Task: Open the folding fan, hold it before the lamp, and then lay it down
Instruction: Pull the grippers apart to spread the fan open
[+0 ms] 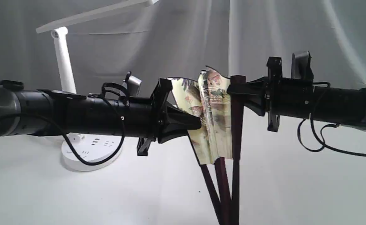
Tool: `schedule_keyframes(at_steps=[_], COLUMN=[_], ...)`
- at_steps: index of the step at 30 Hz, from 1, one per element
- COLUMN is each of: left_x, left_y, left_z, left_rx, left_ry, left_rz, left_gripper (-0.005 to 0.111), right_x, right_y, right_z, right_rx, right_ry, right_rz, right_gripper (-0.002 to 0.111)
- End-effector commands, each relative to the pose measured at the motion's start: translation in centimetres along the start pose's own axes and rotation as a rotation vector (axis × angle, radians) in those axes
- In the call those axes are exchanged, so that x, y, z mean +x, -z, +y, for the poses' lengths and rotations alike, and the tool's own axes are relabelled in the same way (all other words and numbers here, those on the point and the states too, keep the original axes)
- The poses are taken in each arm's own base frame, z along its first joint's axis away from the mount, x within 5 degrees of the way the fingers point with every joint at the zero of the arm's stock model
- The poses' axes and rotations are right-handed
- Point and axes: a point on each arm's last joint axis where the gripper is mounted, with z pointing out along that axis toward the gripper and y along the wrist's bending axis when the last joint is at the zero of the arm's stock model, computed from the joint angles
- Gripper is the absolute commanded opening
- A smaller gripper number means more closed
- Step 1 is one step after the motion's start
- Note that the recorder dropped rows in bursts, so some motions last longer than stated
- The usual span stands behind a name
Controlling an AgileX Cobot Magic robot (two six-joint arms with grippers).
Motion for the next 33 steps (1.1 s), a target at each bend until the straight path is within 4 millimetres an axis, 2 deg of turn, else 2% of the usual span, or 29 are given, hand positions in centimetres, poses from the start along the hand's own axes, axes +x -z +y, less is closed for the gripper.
schedule_keyframes(at_steps=[1,9,18,25,33], left_x=[-1.3,-2.1,-4.0,-5.2,-5.6], left_y=[0.3,0.9,3.7,5.9,6.8], left_z=[-0.2,0.4,1.6,2.3,2.6], left_rx=[0.015,-0.03,-0.037,-0.032,-0.026], left_ry=[0.08,0.085,0.106,0.121,0.14], left_rz=[-0.133,-0.192,-0.261,-0.302,-0.317], left_gripper=[0.0,0.0,0.0,0.0,0.0], right_x=[0.4,0.1,-0.4,-1.9,-3.5], right_y=[0.1,0.1,0.5,2.7,6.0], right_z=[0.4,-0.1,-0.6,-1.4,-2.1], right_rx=[-0.019,0.029,0.08,0.125,0.141], right_ry=[0.059,0.079,0.109,0.101,0.062], right_rz=[0.041,0.01,-0.03,-0.1,-0.177], right_gripper=[0.0,0.0,0.0,0.0,0.0])
